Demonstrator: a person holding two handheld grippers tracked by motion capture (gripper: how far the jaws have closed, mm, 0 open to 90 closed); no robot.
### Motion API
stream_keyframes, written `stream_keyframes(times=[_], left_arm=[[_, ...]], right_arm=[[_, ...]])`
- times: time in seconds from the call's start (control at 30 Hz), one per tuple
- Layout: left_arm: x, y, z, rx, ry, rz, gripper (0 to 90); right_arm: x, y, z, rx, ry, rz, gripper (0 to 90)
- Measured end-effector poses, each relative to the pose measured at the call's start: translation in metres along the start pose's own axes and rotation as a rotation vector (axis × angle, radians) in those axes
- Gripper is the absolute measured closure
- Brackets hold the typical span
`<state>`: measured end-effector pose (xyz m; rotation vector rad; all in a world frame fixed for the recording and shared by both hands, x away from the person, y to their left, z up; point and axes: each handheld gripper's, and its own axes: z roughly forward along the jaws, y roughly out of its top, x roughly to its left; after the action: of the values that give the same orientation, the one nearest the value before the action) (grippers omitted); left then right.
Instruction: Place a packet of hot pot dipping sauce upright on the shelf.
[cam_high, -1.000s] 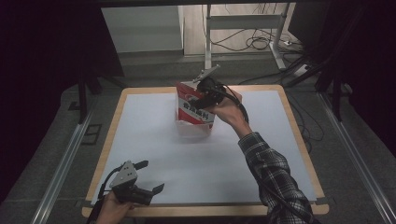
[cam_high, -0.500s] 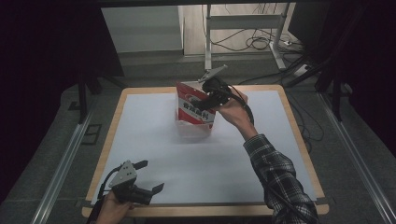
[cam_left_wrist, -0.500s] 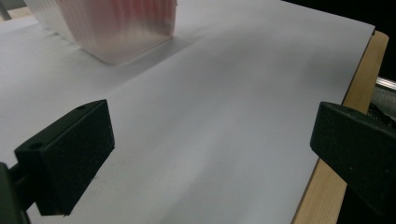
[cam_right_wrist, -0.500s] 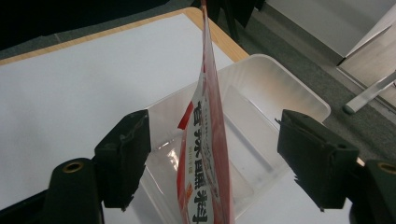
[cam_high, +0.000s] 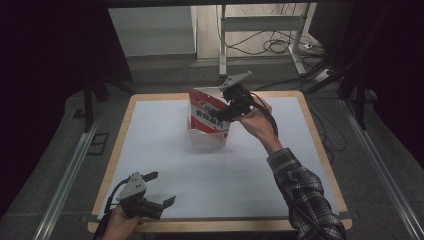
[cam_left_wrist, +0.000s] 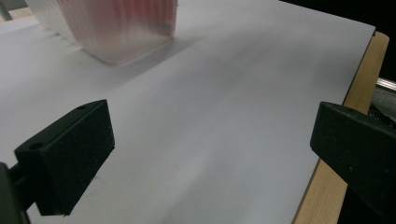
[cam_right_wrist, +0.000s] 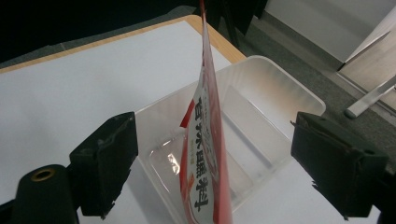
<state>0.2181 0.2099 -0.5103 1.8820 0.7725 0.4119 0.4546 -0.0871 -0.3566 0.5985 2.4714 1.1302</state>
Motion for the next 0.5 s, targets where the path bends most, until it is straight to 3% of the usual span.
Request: stream_keyframes(times=[0.5], left_arm=[[-0.001, 0.000, 0.000, 0.003, 0.001, 0.005, 0.0]], right_arm=[[-0.002, -0.014, -0.017, -0.037, -0.018, 0.021, 9.7]])
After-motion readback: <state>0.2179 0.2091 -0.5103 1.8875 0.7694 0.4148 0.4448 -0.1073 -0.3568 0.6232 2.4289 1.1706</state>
